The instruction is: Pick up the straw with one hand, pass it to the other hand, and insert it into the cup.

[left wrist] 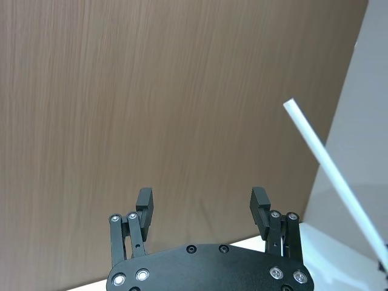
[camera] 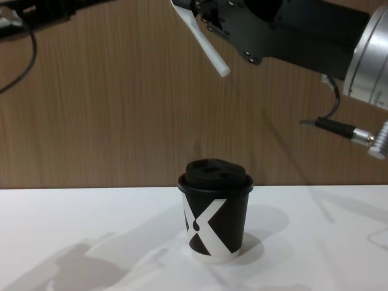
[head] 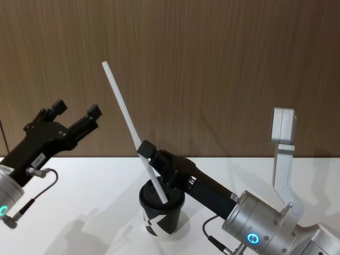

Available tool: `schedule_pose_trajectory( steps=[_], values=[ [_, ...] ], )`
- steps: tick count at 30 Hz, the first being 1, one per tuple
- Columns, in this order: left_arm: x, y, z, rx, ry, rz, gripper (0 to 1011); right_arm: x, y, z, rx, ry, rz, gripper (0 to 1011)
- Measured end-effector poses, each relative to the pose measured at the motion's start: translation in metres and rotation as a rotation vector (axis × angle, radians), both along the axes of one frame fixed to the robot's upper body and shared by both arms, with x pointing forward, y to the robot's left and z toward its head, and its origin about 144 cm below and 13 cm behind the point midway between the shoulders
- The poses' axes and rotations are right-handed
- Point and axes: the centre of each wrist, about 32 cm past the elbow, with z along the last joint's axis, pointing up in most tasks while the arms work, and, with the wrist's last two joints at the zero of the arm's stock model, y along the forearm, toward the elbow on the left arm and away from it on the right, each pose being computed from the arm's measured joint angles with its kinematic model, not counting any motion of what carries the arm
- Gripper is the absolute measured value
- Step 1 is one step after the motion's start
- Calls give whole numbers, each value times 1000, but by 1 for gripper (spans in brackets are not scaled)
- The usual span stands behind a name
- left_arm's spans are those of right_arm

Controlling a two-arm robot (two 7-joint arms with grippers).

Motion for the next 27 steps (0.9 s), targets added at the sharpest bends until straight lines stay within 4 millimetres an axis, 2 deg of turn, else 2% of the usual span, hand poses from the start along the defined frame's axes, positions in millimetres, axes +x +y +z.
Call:
schedule_pose_trajectory(
  steps=[14,27],
  values=[
    [-3,17,8,-111,49,-103,1003,0,0,0,0,0,0,0],
    [-1,25,5,-219,94,-225,1003,0,0,0,0,0,0,0]
  ],
)
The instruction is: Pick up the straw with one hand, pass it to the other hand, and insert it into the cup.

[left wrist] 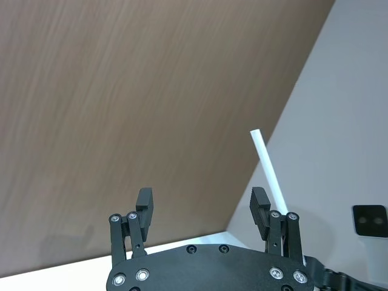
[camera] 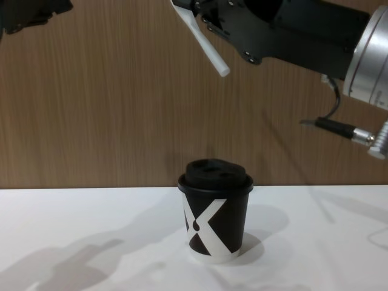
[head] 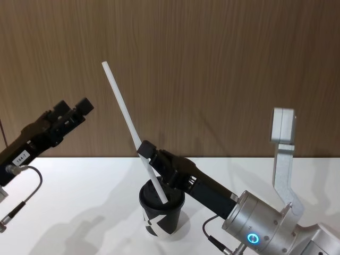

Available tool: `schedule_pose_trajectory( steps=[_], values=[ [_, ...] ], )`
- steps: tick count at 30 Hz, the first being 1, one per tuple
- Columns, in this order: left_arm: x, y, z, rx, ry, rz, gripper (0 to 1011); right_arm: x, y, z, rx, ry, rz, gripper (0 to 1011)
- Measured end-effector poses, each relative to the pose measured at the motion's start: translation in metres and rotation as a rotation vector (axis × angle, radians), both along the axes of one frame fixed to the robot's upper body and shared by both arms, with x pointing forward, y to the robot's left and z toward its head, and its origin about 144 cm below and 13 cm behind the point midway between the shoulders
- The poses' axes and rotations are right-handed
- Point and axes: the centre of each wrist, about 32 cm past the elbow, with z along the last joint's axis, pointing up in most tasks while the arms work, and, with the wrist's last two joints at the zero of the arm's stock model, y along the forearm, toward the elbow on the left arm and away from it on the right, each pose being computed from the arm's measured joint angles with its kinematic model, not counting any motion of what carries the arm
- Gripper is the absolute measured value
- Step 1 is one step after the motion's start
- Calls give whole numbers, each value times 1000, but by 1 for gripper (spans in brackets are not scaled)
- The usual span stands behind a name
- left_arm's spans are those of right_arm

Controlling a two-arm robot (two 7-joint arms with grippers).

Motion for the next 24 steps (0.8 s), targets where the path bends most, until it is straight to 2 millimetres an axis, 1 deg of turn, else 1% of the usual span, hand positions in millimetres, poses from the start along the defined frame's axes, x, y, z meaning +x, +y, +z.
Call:
schedule_pose_trajectory(
  steps=[9,24],
  values=[
    [2,0,-4,-51,9,-65,1003,0,0,0,0,0,0,0],
    [12,-15,-9,-137,6,-175,1003,0,0,0,0,0,0,0]
  ],
)
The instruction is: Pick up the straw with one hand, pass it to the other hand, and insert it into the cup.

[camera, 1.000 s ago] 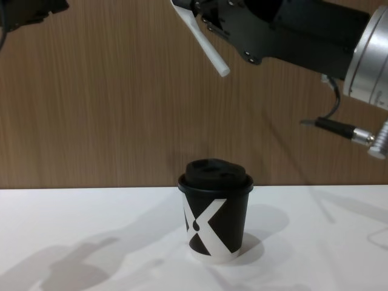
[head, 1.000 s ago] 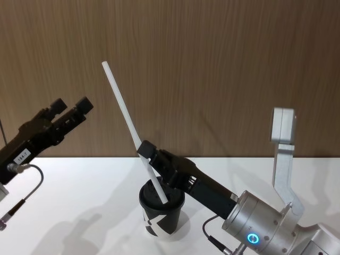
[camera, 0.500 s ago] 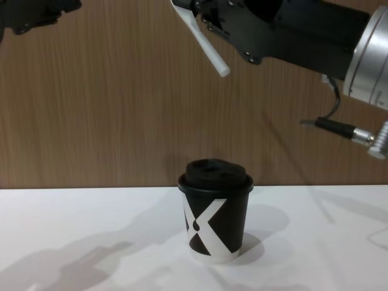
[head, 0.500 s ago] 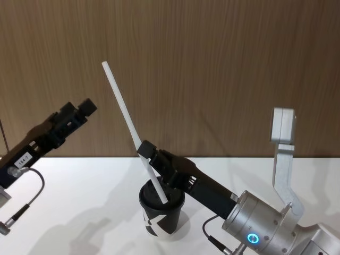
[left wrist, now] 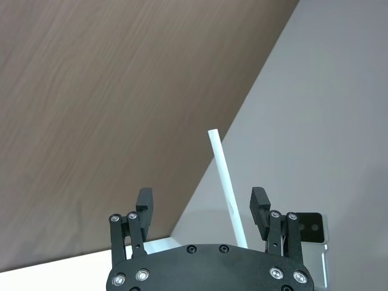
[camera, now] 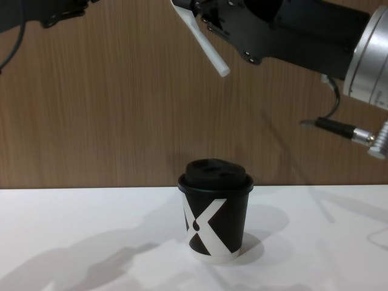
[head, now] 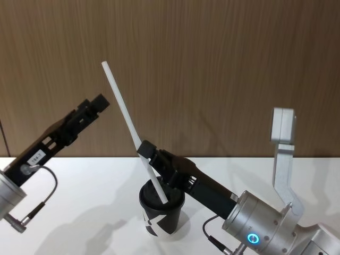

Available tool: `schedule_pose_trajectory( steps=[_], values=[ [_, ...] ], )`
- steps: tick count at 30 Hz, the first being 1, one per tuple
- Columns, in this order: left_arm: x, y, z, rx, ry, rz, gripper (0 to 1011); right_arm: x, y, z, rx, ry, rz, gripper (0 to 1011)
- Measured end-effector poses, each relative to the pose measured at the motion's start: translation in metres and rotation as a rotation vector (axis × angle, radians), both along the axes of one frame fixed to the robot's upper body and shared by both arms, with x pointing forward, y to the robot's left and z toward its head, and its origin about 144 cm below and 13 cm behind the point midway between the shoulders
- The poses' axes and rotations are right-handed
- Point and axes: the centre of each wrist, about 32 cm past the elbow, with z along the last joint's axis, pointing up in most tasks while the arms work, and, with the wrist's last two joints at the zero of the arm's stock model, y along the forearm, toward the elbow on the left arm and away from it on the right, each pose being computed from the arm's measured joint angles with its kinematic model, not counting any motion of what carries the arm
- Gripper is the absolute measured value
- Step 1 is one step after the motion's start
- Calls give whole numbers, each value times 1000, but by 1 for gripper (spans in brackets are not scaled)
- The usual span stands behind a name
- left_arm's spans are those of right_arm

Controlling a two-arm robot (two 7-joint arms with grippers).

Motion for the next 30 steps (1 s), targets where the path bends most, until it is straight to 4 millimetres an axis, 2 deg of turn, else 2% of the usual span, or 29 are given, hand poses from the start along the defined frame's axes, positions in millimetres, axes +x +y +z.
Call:
schedule_pose_trajectory(
  steps=[30],
  values=[
    [15,-34,1,-142,40,-138,1003,0,0,0,0,0,0,0]
  ],
)
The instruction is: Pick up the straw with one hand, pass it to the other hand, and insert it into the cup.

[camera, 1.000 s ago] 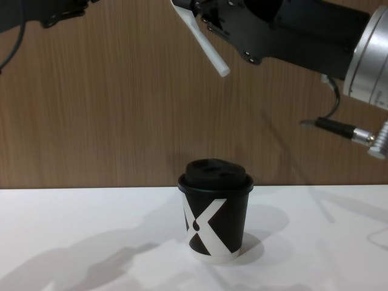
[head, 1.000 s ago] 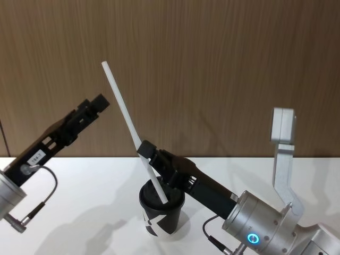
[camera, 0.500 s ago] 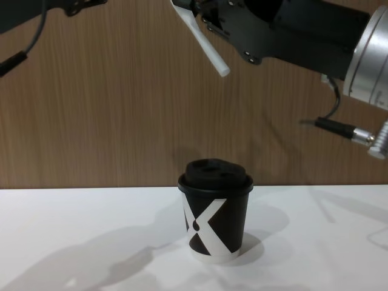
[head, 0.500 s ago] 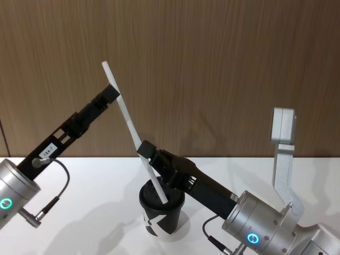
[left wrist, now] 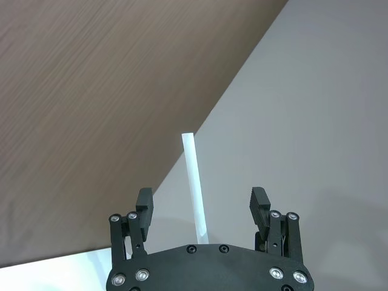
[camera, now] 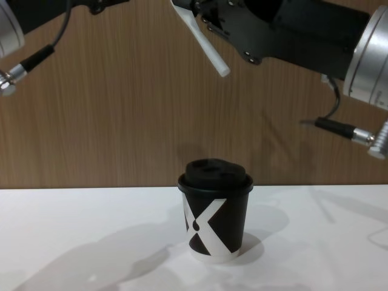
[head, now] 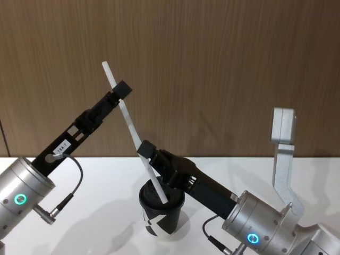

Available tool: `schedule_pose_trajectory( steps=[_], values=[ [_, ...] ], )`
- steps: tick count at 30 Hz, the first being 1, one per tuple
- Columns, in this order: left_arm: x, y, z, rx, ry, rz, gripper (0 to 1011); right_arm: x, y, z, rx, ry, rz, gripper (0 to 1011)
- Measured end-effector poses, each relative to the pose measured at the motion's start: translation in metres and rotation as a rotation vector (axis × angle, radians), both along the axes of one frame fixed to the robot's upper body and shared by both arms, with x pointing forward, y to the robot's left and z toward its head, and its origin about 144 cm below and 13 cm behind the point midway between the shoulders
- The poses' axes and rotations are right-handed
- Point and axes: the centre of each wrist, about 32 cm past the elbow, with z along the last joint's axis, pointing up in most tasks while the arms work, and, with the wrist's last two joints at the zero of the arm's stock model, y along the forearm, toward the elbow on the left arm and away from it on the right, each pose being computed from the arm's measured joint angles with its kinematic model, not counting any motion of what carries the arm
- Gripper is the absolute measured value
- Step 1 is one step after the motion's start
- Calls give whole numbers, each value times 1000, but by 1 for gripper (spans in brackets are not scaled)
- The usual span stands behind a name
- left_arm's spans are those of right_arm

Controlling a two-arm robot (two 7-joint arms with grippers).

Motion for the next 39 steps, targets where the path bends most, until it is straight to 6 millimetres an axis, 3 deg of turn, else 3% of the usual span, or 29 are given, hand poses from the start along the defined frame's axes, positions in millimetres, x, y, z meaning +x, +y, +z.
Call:
schedule_pose_trajectory(
  steps=[6,11,32,39],
  values=[
    [2,-4,0,-7,8,-11,979,0,0,0,0,0,0,0],
    [3,-5,0,-8,8,-14,868,0,0,0,0,0,0,0],
    [6,-4,1,-18,3,-6,191,0,0,0,0,0,0,0],
    [5,-3,2,-19,-2,-4,41,0,0,0,0,0,0,0]
  ],
)
